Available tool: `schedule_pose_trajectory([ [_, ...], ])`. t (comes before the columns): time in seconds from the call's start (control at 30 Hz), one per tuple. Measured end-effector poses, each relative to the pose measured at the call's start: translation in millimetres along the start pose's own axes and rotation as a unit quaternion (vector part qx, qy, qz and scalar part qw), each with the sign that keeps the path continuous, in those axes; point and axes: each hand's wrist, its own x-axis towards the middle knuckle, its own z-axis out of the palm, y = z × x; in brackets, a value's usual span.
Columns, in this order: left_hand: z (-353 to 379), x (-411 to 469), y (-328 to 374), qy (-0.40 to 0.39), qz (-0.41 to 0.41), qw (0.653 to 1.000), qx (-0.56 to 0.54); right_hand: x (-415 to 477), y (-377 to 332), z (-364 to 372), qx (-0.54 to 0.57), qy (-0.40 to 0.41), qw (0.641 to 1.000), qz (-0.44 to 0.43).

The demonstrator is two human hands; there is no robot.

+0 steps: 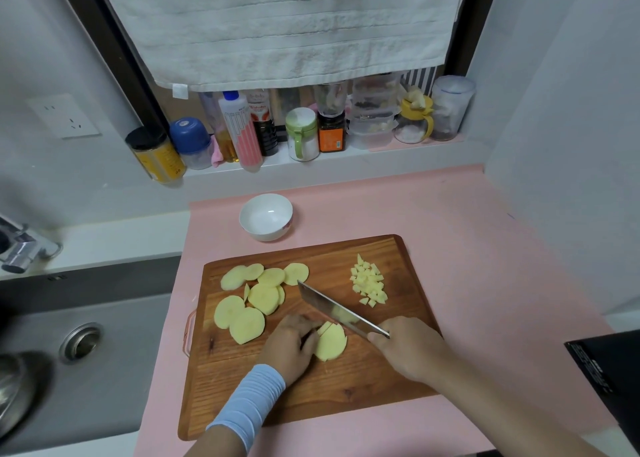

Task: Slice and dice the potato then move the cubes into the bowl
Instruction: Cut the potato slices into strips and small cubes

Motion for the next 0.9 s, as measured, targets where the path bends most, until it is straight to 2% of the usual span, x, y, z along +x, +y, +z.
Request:
schedule_pose_trajectory([
  [0.13,-1,-21,-10,-0.037,0.098,0.994,-0.008,-3,3,4,0.006,-0.005,1.000,0.000],
  [0.23,3,-22,-16,-0.021,0.126,0.992,-0.004,-5,5,5,0.012,-0.009,1.000,-0.007],
  [0.43,3,-23,-12,-0.002,0.116,0.993,0.020,-5,5,7,0.001,-0.007,1.000,-0.021],
  [0.6,23,-18,25,0.050,0.137,0.986,0.084,-6,3,8,-0.003,-0.007,1.000,-0.015],
  [0.7,38,-14,30,0.081,0.110,0.987,0.083,-9,0,10,-0.010,-0.002,1.000,-0.020],
  [0.9,42,-14,27,0.112,0.110,0.986,0.061,-28,-10,19,-0.027,0.074,0.996,-0.048],
])
